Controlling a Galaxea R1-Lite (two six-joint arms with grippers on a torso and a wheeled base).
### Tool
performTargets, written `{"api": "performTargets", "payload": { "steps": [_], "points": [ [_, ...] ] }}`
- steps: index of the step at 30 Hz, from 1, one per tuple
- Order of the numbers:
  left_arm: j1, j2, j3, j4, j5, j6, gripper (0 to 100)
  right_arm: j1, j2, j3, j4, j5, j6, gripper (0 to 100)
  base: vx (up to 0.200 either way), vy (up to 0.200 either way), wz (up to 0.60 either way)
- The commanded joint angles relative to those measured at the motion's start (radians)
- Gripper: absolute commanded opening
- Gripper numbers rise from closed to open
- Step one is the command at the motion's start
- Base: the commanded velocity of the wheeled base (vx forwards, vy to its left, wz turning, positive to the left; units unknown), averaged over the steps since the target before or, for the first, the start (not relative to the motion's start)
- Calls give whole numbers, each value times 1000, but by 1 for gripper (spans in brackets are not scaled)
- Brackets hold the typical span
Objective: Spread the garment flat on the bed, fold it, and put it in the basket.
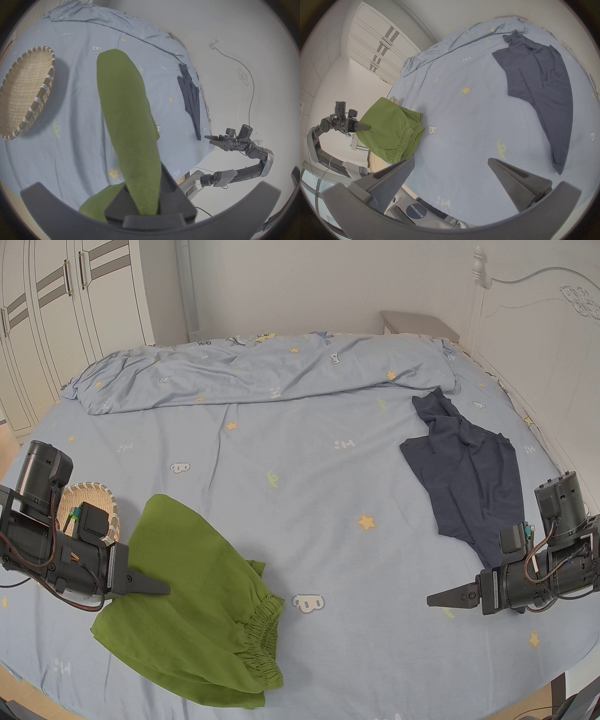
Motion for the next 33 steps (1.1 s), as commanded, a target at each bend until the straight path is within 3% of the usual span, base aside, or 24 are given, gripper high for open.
{"api": "performTargets", "payload": {
  "steps": [1, 15, 19, 33],
  "points": [
    [-4, -9, 0, -1, 0, 0, 0, 0, 1, -2, 0, 0, 0, 100, 0, 200, 0],
    [-9, -8, 2, -1, 0, 1, 0, 2, 1, 0, 0, 0, 0, 100, 0, 200, 0],
    [-14, -12, 14, -1, 3, 40, 0, 2, 1, 0, 0, 0, 0, 100, 0, 200, 0],
    [-7, -78, -12, -1, 3, 213, 0, -1, 1, -2, 0, -1, -2, 100, 0, 0, 0]
  ]
}}
